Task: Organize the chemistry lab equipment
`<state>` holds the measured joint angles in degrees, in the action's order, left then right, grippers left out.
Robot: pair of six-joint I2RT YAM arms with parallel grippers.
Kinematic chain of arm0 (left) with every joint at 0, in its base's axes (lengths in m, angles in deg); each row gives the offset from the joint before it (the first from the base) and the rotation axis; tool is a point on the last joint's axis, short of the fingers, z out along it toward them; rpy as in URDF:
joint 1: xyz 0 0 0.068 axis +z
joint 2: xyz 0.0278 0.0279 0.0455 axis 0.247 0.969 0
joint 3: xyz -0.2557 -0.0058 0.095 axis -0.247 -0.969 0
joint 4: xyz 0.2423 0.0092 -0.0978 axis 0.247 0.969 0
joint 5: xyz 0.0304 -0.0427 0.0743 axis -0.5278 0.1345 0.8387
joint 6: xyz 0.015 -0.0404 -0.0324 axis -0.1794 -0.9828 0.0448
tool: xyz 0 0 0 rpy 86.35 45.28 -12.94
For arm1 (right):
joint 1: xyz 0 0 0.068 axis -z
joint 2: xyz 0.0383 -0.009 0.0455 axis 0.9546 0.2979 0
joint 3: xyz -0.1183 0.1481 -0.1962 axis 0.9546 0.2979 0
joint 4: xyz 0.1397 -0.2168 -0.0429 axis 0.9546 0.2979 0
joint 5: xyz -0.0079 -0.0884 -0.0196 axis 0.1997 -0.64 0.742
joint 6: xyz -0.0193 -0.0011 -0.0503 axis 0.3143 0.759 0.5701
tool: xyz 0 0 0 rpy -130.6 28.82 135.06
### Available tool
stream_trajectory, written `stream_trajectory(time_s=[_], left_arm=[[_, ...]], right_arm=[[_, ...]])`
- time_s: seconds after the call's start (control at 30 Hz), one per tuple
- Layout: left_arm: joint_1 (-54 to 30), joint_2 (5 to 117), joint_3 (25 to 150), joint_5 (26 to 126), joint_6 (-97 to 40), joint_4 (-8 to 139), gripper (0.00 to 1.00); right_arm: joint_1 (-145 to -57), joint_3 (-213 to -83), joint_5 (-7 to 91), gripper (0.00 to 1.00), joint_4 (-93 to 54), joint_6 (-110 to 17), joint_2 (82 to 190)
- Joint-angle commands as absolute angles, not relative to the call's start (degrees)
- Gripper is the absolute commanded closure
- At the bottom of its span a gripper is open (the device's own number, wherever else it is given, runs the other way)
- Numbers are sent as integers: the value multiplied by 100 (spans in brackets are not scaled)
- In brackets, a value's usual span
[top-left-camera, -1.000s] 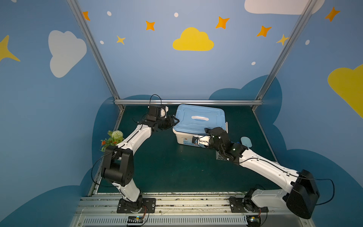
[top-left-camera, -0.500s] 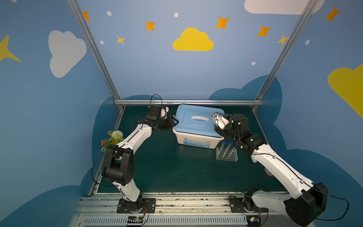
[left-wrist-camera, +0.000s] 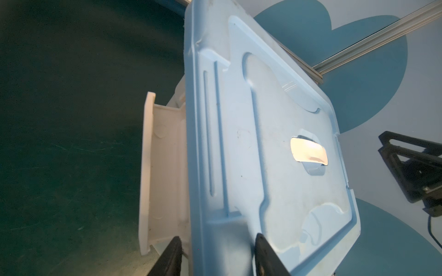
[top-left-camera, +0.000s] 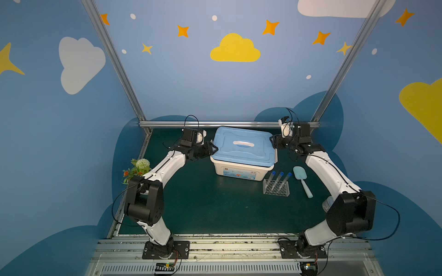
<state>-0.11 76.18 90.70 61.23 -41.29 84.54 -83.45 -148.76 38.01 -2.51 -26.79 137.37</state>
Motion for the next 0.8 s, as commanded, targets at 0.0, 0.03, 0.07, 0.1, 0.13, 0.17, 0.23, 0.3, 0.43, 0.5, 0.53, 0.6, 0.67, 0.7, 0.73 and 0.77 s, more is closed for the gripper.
stream_trajectory(time_s=[0.0,0.03,0.07,0.1,0.13,0.17,0.23,0.3,0.43,0.5,0.53,0.6,0.67,0.7,0.73,0.77], left_arm=[[-45,7577,9156,6226,-3995,8566,51],[-46,7577,9153,6234,-3994,8551,51],[-47,7585,9143,6233,-3994,8531,51],[-42,7579,9129,6226,-3991,8514,51],[-55,7571,9124,6225,-3988,8497,51],[-53,7571,9116,6217,-3989,8486,51],[-64,7566,9102,6216,-3979,8469,51],[-64,7550,9089,6214,-3962,8463,51],[-81,7535,9063,6214,-3950,8460,51],[-88,7534,9057,6216,-3939,8469,51],[-94,7541,9054,6214,-3937,8463,51],[-99,7542,9054,6208,-3937,8460,51],[-100,7537,9045,6200,-3940,8452,51],[-100,7541,9045,6205,-3936,8449,51],[-100,7540,9037,6207,-3941,8449,51],[-108,7533,9036,6208,-3935,8452,51]], right_arm=[[-8206,-14944,4214,28,-740,-3251,13852],[-8167,-14939,4251,28,-837,-3324,13891],[-8108,-14966,4320,28,-877,-3421,13967],[-8042,-15033,4436,28,-883,-3515,14060],[-7998,-15100,4545,28,-879,-3585,14156],[-7950,-15164,4711,28,-922,-3668,14265],[-7862,-15233,5032,28,-1070,-3838,14449],[-7759,-15332,5341,28,-1234,-4103,14688],[-7592,-15610,5959,28,-1502,-4563,15150],[-7509,-15795,6321,29,-1645,-4836,15405],[-7473,-15901,6537,30,-1735,-4990,15537],[-7433,-16139,6901,32,-1796,-5170,15805],[-7432,-16491,7296,34,-1612,-5238,16076],[-7437,-16634,7383,35,-1444,-5356,16170],[-7440,-16708,7460,36,-1397,-5424,16246],[-7442,-16682,7521,37,-1488,-5499,16275]])
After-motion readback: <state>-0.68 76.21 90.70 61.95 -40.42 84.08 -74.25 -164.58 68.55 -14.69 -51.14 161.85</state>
